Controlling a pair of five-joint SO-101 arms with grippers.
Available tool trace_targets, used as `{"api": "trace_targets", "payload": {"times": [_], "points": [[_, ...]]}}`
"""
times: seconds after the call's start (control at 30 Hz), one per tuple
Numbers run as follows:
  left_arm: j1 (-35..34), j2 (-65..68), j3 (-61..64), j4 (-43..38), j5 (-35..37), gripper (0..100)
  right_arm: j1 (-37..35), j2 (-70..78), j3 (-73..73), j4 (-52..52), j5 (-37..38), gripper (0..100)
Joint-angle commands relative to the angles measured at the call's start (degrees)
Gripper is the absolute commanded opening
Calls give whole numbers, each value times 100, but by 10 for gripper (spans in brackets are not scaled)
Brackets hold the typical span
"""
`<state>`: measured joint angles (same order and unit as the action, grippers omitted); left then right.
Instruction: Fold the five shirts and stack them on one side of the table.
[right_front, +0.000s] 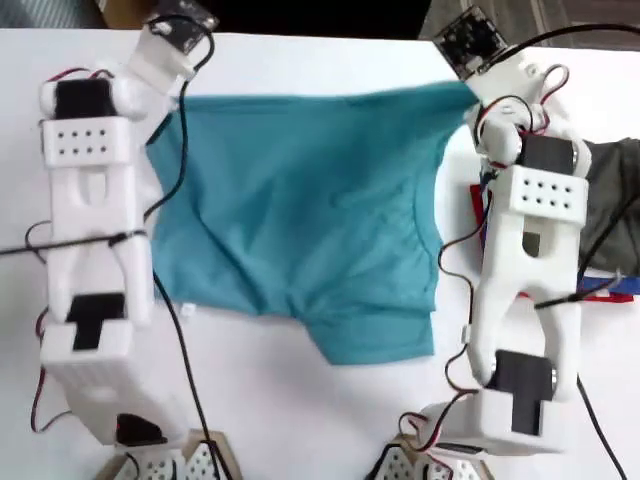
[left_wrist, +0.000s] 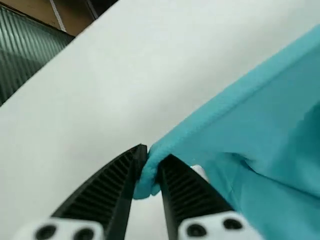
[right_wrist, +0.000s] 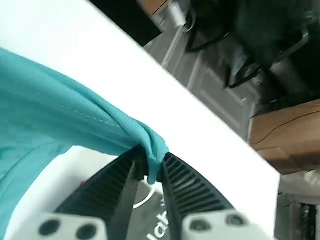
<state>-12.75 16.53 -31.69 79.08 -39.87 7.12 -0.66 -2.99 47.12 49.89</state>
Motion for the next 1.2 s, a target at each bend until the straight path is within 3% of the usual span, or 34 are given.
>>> {"api": "trace_targets", "payload": {"times": [0.0, 0.23, 0.33, 0.63, 0.9, 1.17], "points": [[53, 299, -409, 457, -70, 24, -4, 57, -308, 435, -35, 21], [237, 501, -391, 2048, -360, 24, -57, 31, -290, 2220, -9, 21], [176, 484, -277, 2338, -343, 24, -66, 22, -290, 2897, 53, 21], [44, -967, 2264, 2171, -703, 24, -66, -752, 387, 3943, 273, 22], [35, -2338, 5007, 932, -853, 24, -84, -2484, 2708, 3644, 290, 22], [35, -2655, 5552, 826, -818, 24, -84, -4110, 4114, 3873, 580, 22]]}}
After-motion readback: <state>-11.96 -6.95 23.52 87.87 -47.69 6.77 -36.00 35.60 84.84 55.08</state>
